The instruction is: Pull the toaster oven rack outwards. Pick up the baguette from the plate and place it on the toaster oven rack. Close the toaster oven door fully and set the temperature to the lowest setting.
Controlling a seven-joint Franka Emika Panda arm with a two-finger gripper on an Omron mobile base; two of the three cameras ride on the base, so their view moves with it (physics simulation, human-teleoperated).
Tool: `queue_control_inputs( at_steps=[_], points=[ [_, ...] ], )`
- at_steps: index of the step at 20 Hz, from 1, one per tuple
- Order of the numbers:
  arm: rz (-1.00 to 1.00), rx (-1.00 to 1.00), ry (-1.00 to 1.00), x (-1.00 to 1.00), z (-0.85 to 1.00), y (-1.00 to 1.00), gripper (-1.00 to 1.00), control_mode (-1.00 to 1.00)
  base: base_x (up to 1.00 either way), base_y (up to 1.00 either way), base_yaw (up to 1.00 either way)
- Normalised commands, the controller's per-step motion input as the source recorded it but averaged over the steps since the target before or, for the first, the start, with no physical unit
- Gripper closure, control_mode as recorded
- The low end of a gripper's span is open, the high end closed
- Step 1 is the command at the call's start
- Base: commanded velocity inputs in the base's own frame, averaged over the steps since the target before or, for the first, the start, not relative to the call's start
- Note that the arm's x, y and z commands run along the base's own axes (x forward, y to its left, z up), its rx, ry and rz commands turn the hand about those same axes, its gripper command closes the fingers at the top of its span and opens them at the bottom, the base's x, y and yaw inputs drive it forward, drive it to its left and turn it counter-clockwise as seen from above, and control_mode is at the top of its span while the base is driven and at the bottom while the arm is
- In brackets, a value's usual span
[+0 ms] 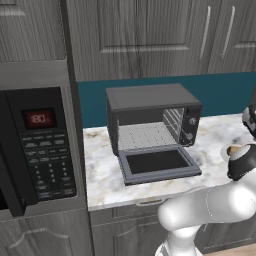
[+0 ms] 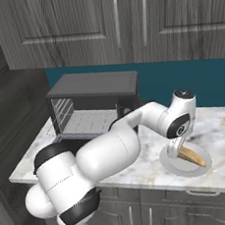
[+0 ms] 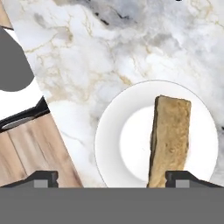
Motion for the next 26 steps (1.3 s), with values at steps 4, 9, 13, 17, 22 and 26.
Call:
queue_control_inputs(
  at_steps=[4, 9, 13, 17, 22, 26],
  points=[
    [0.23, 0.00, 0.00, 0.01, -0.06, -0.01, -1.00, -1.00, 0.00, 0.00, 0.00],
    [0.07, 0.00, -0.01, 0.04, -0.15, 0.00, -1.00, -1.00, 0.00, 0.00, 0.00],
    [0.01, 0.00, 0.01, 0.16, -0.24, 0.00, -1.00, -1.00, 0.00, 0.00, 0.00],
    [-0.02, 0.00, 0.02, 0.35, -0.28, 0.00, -1.00, -1.00, 0.00, 0.00, 0.00],
    [0.00, 0.01, 0.04, 0.27, -0.29, -0.08, -1.00, -1.00, 0.00, 0.00, 0.00],
    [0.00, 0.05, 0.00, 0.19, -0.16, -0.35, -1.00, -1.00, 0.00, 0.00, 0.00]
  ],
)
